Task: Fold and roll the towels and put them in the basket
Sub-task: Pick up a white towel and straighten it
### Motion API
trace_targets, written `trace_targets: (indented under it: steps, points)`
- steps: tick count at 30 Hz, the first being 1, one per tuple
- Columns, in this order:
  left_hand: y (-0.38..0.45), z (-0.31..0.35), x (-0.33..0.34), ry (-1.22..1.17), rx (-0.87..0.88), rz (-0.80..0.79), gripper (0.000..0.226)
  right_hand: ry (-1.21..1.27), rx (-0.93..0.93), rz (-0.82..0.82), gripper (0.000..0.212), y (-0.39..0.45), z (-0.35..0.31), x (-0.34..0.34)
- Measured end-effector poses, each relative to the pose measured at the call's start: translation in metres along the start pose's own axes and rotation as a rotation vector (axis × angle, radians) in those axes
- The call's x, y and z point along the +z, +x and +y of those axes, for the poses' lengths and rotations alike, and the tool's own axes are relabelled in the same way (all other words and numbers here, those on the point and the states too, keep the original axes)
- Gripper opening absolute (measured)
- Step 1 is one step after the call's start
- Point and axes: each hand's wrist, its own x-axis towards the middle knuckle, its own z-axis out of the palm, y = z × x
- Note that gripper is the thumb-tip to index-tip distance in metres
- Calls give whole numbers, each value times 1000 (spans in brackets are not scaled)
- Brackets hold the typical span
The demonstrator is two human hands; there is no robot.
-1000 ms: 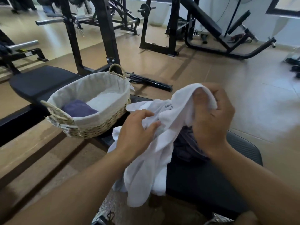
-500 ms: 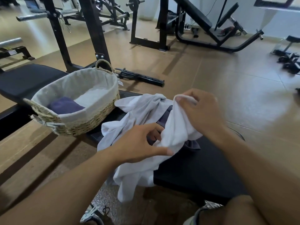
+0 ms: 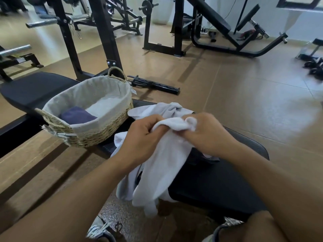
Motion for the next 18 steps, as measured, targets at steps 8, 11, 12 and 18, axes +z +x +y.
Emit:
trace_targets:
  steps: [8, 11, 12, 18]
  points:
    - [-2, -8, -23, -109, -412, -383, 20, 442, 138, 657, 32, 10, 7, -16]
    - [-2, -19, -35, -7, -443, -501, 12, 526, 292, 744, 31, 15, 24, -26]
    - [-4, -22, -38, 45, -447, -568, 9, 471, 328, 752, 32, 16, 31, -27]
    - [-3, -29, -41, -7, -489, -156, 40, 57, 438, 406, 24, 26, 67, -21]
